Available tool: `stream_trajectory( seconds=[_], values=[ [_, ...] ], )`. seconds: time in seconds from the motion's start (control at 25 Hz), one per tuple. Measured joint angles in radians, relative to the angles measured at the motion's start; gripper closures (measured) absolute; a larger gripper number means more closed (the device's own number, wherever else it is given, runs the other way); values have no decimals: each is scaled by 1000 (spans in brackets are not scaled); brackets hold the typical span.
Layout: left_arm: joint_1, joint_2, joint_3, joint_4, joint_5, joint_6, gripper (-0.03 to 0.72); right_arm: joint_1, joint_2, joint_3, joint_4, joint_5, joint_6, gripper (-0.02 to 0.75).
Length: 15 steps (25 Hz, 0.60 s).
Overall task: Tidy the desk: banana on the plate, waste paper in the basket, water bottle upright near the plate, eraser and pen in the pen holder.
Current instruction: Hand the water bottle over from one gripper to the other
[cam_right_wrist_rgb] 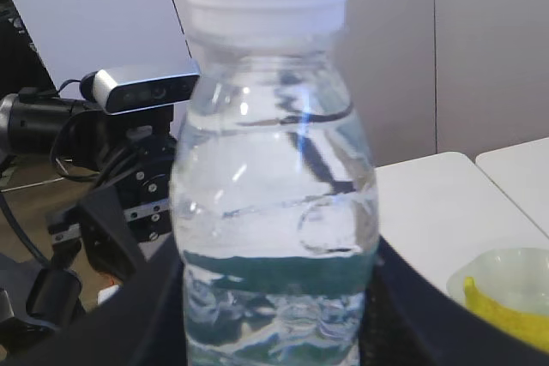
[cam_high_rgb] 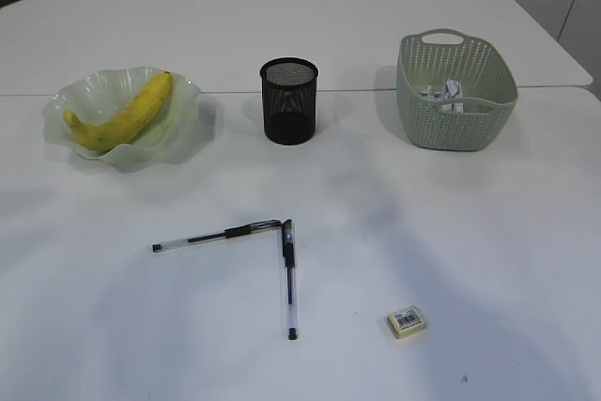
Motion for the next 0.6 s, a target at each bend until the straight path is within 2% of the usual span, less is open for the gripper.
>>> stream_trajectory(
  seconds=[0.24,0.36,0.6],
  values=[
    [-124,0,0,0,2,-2,133,9,0,0,12,-2,-2,388],
    [-146,0,-19,4,3,-6,133,42,0,0,12,-6,-2,388],
    [-148,0,-80,4,6,-27,133,99,0,0,12,-4,-2,388]
  ],
)
